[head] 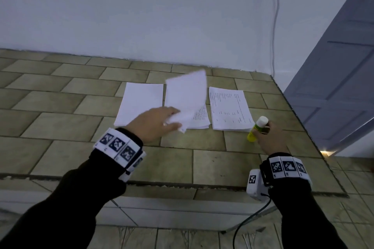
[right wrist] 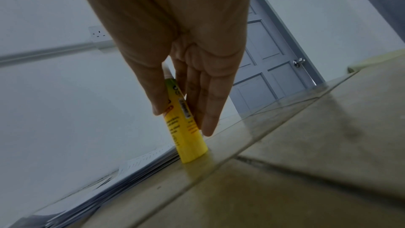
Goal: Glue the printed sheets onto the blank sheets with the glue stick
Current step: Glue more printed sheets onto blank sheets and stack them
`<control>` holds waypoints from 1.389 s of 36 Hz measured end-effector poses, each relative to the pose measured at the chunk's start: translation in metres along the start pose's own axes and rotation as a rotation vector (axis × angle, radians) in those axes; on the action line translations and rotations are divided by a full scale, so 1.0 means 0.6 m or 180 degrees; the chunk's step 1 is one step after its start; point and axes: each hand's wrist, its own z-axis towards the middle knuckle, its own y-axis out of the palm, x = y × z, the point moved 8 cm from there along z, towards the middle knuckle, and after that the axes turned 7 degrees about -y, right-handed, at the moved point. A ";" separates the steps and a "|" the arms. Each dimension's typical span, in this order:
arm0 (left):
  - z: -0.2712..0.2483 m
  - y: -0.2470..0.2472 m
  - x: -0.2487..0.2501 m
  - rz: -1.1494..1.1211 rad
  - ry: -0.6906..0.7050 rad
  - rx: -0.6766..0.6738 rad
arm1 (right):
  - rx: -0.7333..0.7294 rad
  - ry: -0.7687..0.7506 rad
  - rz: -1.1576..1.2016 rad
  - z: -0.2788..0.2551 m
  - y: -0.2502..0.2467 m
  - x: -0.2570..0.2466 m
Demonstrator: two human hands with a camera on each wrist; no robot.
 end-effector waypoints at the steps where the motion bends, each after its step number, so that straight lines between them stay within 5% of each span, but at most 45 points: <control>1: -0.009 0.021 0.008 0.0209 0.0051 -0.0225 | -0.0008 0.0004 -0.0004 0.001 0.000 0.001; 10: -0.072 0.151 0.004 0.1324 0.0619 -0.1021 | -0.0109 -0.0028 0.0020 0.000 0.003 -0.001; 19: -0.076 0.164 -0.024 0.1244 0.0503 -0.1251 | -0.0256 -0.0124 -0.0012 -0.011 0.009 -0.012; 24: -0.074 0.141 -0.036 0.0909 0.0103 -0.0882 | -0.0409 -0.0382 -0.0008 -0.018 0.016 -0.031; 29: -0.071 0.111 -0.060 0.1529 -0.0628 -0.0139 | -0.0698 -0.0753 0.0205 -0.033 0.039 -0.075; 42: -0.077 0.142 -0.088 0.1876 -0.0715 -0.0613 | -0.1360 -0.1252 0.0345 -0.084 0.125 -0.152; 50: -0.087 0.137 -0.099 0.1200 -0.0958 -0.0404 | -0.1395 -0.1290 0.0421 -0.094 0.153 -0.171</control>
